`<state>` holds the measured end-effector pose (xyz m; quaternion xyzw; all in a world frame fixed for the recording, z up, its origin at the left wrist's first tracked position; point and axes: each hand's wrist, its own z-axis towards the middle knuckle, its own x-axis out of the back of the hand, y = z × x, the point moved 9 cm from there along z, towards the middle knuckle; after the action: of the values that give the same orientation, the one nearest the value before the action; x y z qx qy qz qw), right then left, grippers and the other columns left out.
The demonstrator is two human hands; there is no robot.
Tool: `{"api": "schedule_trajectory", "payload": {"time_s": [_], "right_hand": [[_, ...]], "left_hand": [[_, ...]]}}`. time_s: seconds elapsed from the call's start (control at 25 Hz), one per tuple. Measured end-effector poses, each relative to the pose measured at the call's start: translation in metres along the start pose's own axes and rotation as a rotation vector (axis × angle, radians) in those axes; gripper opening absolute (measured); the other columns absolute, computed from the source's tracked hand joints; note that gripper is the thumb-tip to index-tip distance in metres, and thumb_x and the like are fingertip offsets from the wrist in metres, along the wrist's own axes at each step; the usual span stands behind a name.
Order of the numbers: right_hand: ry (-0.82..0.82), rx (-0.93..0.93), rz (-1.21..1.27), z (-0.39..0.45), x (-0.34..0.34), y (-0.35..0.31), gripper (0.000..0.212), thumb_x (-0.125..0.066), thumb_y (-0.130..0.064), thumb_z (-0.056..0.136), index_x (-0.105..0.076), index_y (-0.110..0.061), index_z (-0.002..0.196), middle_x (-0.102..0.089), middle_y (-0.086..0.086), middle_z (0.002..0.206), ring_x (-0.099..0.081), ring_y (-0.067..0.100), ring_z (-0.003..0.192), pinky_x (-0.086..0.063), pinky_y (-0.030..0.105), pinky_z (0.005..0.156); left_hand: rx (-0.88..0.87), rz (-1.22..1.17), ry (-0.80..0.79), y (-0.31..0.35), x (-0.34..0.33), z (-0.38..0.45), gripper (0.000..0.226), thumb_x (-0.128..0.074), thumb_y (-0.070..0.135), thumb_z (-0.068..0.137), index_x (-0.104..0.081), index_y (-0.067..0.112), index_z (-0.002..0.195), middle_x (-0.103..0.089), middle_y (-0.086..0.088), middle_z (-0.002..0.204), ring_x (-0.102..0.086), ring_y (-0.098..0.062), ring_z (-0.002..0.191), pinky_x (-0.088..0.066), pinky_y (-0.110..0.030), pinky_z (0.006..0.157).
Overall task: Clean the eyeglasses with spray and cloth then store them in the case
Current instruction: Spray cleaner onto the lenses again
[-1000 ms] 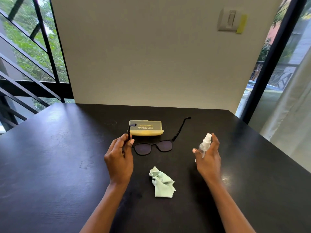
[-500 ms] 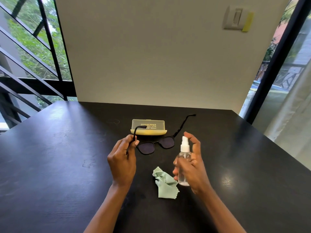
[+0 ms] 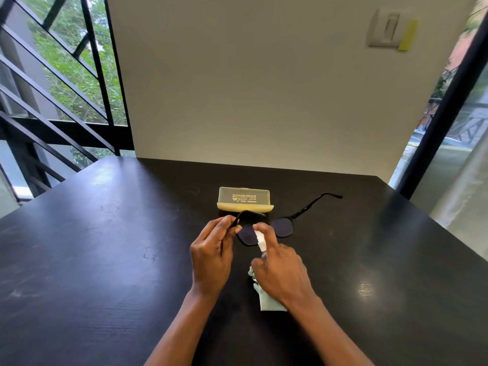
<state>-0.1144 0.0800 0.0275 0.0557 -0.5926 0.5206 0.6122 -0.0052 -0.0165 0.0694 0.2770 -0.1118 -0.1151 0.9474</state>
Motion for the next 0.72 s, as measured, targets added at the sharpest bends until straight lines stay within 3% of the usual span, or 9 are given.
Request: {"api": "schedule_trajectory", "payload": {"time_s": [0.24, 0.44, 0.72], "right_hand": [[0.045, 0.016, -0.006, 0.001, 0.004, -0.002, 0.060, -0.048, -0.023, 0.079, -0.018, -0.047, 0.125, -0.061, 0.005, 0.084, -0.058, 0.025, 0.075, -0.040, 0.033, 0.063], [0.142, -0.028, 0.019, 0.001, 0.034, 0.020, 0.060, -0.052, -0.018, 0.079, -0.021, -0.040, 0.127, -0.056, 0.002, 0.065, -0.052, 0.017, 0.057, -0.038, 0.028, 0.055], [0.181, -0.056, 0.056, 0.003, 0.047, 0.037, 0.055, -0.053, -0.013, 0.080, -0.028, -0.033, 0.124, -0.053, -0.001, 0.058, -0.050, 0.016, 0.053, -0.040, 0.027, 0.055]], "left_hand": [[0.020, 0.002, -0.007, -0.002, -0.002, 0.000, 0.028, -0.067, -0.010, 0.073, -0.066, -0.008, 0.101, -0.069, -0.018, 0.092, -0.064, -0.015, 0.086, -0.046, -0.005, 0.082], [0.035, -0.041, 0.038, -0.005, 0.002, 0.002, 0.023, -0.066, -0.006, 0.075, -0.067, -0.008, 0.098, -0.068, -0.014, 0.091, -0.061, -0.008, 0.088, -0.048, -0.006, 0.081], [0.096, -0.045, 0.038, -0.011, 0.003, 0.003, 0.022, -0.067, -0.003, 0.075, -0.068, -0.008, 0.097, -0.069, -0.017, 0.089, -0.065, -0.010, 0.080, -0.048, -0.006, 0.080]]}}
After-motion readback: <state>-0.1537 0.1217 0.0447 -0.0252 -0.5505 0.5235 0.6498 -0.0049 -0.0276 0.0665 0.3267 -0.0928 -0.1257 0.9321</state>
